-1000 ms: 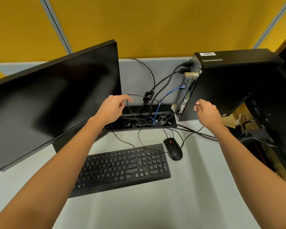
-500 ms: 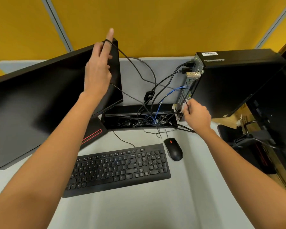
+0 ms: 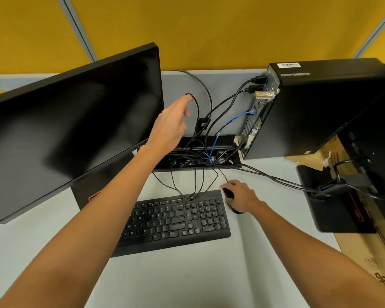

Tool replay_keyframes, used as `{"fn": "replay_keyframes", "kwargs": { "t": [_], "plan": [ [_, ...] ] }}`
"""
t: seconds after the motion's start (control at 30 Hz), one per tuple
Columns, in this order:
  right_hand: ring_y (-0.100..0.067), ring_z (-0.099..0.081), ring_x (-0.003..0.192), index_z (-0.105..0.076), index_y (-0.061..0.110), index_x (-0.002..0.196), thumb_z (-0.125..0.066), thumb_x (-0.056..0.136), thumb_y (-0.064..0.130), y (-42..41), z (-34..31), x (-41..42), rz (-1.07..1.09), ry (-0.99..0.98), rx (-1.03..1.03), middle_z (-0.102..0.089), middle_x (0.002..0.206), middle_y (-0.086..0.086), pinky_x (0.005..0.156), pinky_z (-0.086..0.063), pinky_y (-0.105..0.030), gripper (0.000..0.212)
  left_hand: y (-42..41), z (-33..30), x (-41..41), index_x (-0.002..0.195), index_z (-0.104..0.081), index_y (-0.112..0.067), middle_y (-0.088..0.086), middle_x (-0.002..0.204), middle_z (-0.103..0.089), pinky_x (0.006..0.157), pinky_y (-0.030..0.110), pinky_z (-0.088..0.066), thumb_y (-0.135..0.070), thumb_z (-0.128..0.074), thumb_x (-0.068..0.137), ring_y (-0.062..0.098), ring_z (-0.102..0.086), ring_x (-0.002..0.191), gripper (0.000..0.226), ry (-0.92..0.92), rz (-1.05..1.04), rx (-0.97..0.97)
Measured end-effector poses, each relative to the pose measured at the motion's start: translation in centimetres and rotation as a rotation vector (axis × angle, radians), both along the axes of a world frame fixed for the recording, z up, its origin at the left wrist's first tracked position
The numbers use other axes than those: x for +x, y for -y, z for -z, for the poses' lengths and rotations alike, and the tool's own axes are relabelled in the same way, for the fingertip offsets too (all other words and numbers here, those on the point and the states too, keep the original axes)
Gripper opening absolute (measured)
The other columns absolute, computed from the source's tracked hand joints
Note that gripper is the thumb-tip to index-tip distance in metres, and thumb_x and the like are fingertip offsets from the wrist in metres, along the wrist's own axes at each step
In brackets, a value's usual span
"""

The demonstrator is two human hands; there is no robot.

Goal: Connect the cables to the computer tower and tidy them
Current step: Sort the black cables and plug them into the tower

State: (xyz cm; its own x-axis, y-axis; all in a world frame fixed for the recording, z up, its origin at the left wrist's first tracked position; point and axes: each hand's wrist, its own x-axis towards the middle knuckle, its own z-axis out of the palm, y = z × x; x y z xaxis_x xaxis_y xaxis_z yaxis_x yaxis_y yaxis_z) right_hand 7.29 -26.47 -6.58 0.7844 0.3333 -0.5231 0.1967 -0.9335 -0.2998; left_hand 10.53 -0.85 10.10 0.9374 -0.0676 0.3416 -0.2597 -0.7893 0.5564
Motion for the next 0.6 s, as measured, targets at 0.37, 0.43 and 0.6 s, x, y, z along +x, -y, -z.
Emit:
{"fn": "replay_keyframes", "kwargs": {
  "t": [0.37,0.43,0.6],
  "plan": [
    [-0.018,-0.048,0.121,-0.041,0.024,0.137,-0.073,0.081,0.028,-3.1,-8.1,2.8,0.155,0.232,0.514,-0.043,0.132,-0.004,0.101,-0.043,-0.035,0.065,2.6,-1.9,-1.4,0.104,-0.036,-0.015,0.003,0.061,-0.04,0.049,0.037,-0.027,-0.016,-0.024,0.103,0.02,-0.031,0.051,0.012,-0.123,0.148,0.064],
    [-0.007,-0.048,0.113,-0.042,0.032,0.129,-0.07,0.085,0.024,-5.9,-12.7,3.2,0.152,0.249,0.822,-0.046,0.121,0.005,0.094,-0.043,-0.024,0.053,4.0,-2.2,-2.0,0.102,-0.036,-0.015,0.007,0.061,-0.044,0.048,0.035,-0.027,-0.017,-0.026,0.103,0.021,-0.032,0.05,0.009,-0.165,0.217,-0.006],
    [-0.013,-0.049,0.065,-0.049,0.018,0.079,-0.036,0.102,0.016,-6.0,-17.7,4.2,0.236,0.36,0.978,-0.049,0.071,0.002,0.064,-0.044,-0.033,0.027,3.4,-4.0,-3.1,0.114,-0.036,-0.015,0.001,0.061,-0.044,0.05,0.028,-0.03,-0.015,-0.035,0.1,0.015,-0.035,0.05,0.014,0.007,0.204,-0.178]
  ]
}}
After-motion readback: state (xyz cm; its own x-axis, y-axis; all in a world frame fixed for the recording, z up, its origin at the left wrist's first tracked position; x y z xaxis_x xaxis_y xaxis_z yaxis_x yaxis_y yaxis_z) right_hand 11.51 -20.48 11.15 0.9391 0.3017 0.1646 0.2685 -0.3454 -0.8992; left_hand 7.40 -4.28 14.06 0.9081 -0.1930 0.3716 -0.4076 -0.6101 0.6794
